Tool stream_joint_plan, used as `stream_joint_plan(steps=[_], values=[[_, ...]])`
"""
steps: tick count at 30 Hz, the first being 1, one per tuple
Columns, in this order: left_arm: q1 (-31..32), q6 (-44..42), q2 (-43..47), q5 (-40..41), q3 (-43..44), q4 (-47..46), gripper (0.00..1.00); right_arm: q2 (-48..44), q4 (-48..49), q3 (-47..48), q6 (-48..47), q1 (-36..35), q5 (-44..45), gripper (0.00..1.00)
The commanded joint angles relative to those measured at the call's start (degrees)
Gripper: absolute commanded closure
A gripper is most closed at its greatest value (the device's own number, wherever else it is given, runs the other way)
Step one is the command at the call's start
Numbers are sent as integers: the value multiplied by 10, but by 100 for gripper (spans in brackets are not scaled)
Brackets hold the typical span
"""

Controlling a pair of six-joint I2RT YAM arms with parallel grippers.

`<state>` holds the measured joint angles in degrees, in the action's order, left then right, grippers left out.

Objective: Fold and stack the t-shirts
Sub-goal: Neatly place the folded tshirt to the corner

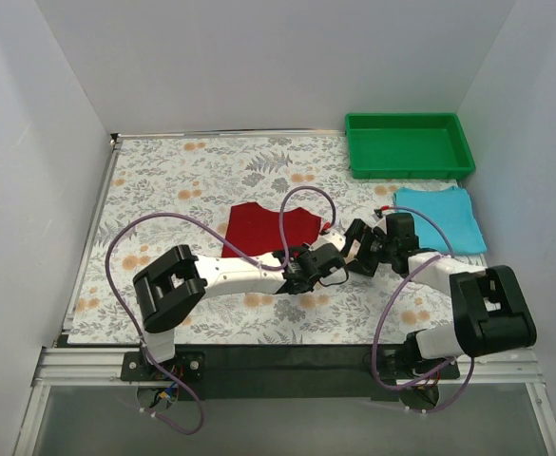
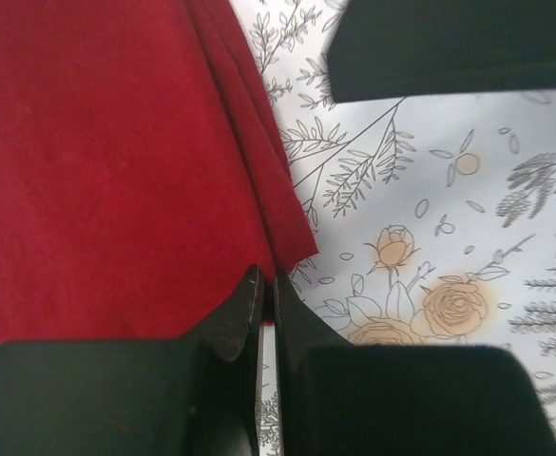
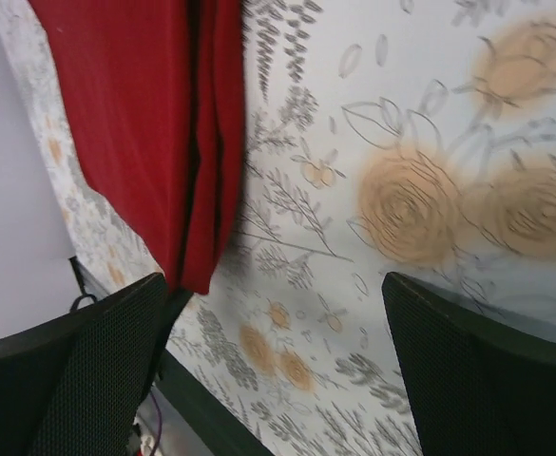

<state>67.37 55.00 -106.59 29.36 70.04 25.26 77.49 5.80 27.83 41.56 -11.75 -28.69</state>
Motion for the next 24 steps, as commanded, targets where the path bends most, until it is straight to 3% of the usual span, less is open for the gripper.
stream_joint_plan(steps=[1, 10, 16, 20, 24], values=[[1, 27, 52, -6, -3, -18, 100, 47, 140, 4, 77, -25, -21, 15], [1, 46, 58, -37, 2, -45, 100, 230, 257, 75, 150, -133, -33, 18], [1, 63, 38, -69, 18, -58, 97, 277, 255, 119, 121, -169, -33, 31], [1, 76, 39, -97, 26, -70, 84, 289, 230, 134, 82, -174, -34, 51], [0, 81, 44, -110, 42, -66, 60, 285, 190, 143, 27, -175, -35, 79]])
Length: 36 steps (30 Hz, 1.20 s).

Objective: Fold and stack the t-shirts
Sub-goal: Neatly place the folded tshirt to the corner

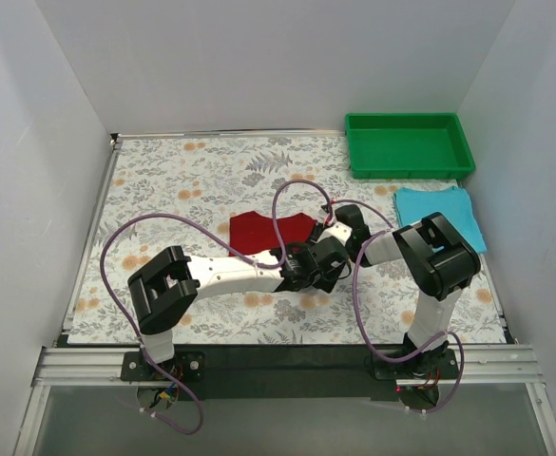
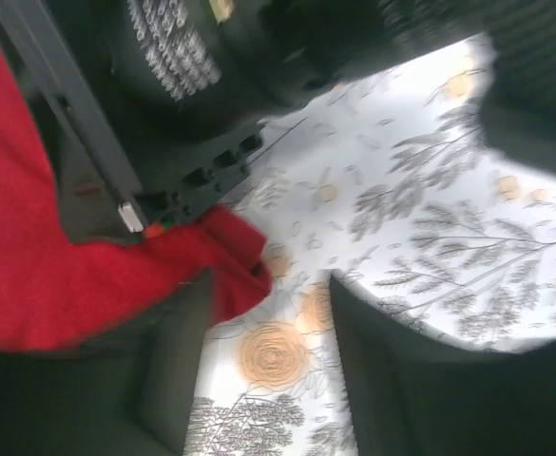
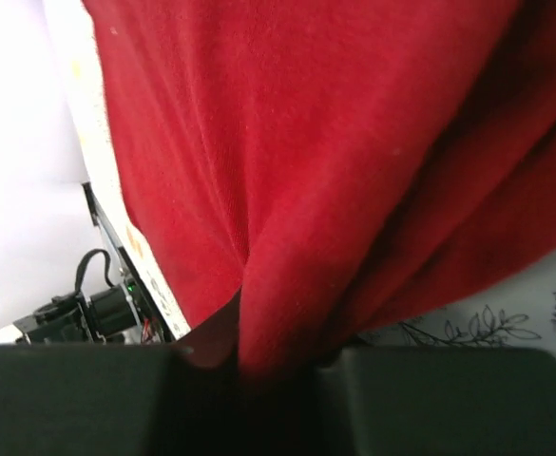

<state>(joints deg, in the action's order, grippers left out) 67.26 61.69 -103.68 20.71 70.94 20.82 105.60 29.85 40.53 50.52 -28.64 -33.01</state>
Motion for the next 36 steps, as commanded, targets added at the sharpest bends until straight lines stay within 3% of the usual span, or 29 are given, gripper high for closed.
stream_joint_plan(steps=[1, 2, 3, 6, 11, 15, 21, 24, 26, 36], values=[[1, 20, 19, -25, 33, -20, 47, -2, -97, 30, -85, -5, 12, 84], [1, 23, 24, -28, 32, -20, 40, -7, -127, 44, -106, -4, 16, 96], [-3, 26, 38, -32, 27, -21, 33, -11, -196, 56, -158, -5, 36, 99], [-20, 40, 78, -44, 12, -17, 17, -31, -331, 110, -260, -1, 99, 99], [-93, 59, 174, -96, -33, 9, 2, -49, -492, 203, -400, 26, 210, 99], [-228, 42, 258, -112, -82, 20, 2, -49, -612, 260, -495, 38, 355, 99], [-413, 18, 315, -95, -158, 21, 2, -56, -682, 331, -590, 57, 522, 99], [-428, -2, 323, 12, -210, -6, 2, -52, -713, 364, -610, 82, 575, 99], [-430, 7, 313, 38, -197, 23, 2, -55, -723, 390, -620, 98, 598, 99], [-434, 4, 332, 48, -197, 19, 2, -77, -740, 441, -641, 165, 681, 99]])
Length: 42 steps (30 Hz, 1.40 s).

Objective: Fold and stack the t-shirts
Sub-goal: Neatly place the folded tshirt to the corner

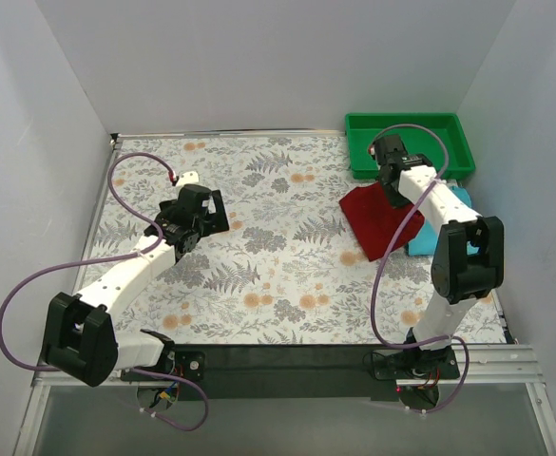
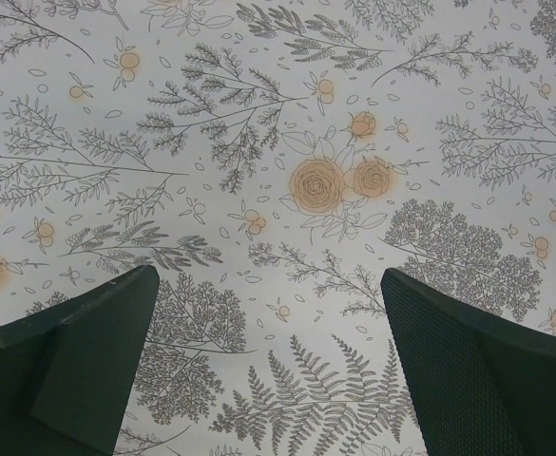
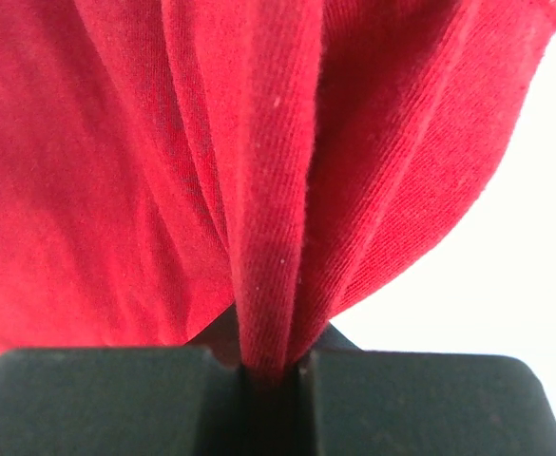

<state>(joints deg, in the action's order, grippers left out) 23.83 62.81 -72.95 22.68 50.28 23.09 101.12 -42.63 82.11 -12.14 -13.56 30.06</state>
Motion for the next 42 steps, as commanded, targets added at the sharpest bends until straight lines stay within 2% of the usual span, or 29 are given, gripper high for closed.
stream_joint_plan(steps=[1, 23, 30, 38, 42], values=[[0, -7, 25, 28, 9, -3, 2, -36, -14, 24, -14, 23, 53, 99], [-1, -8, 30, 3, 12, -6, 2, -99, -20, 38, -5, 101, 52, 99], [-1, -9, 32, -1, 10, -8, 2, -59, -2, 26, 5, 129, 83, 99], [0, -9, 42, -17, 3, -15, 2, -14, 90, -32, 19, 157, 142, 99], [-1, -9, 39, -18, 3, -16, 2, 40, 112, -51, 37, 159, 187, 99]])
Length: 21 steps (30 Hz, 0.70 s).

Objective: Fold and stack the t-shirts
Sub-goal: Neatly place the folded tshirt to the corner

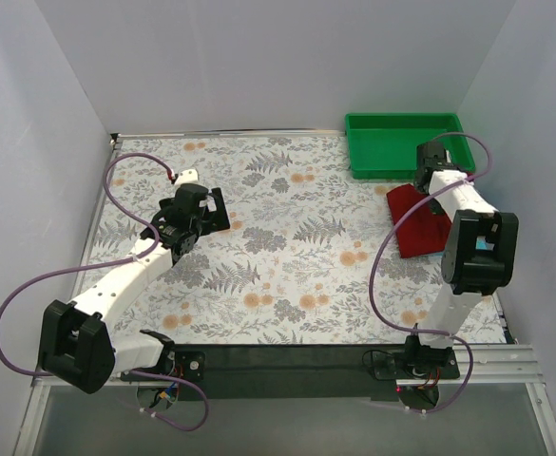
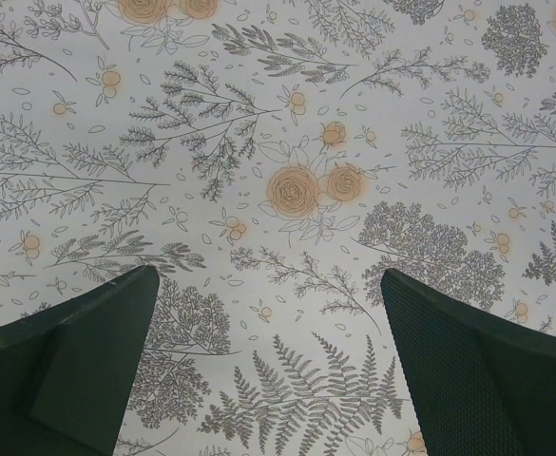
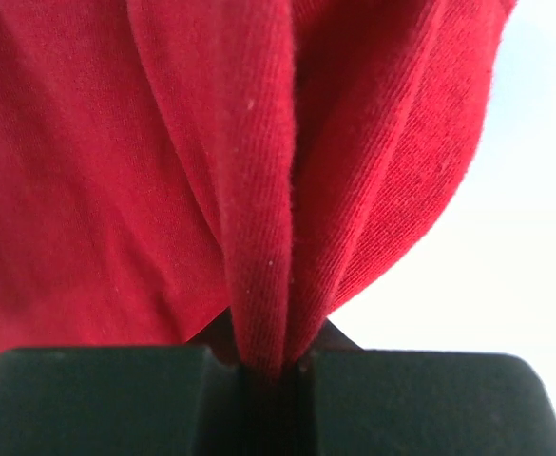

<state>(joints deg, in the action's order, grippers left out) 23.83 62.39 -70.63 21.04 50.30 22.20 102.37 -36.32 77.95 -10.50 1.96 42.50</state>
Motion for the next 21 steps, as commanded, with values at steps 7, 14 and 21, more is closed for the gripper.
stream_joint_plan(steps=[7, 14, 21], values=[[-2, -6, 5, -6, -2, -13, 2, 92, 77, -12, 39, 10, 120, 95], [-1, -7, -1, -7, -6, -19, 2, 107, 70, -2, 67, 11, 226, 26], [-2, 3, -7, -24, -11, -22, 2, 45, -20, 9, 140, 12, 204, 20]])
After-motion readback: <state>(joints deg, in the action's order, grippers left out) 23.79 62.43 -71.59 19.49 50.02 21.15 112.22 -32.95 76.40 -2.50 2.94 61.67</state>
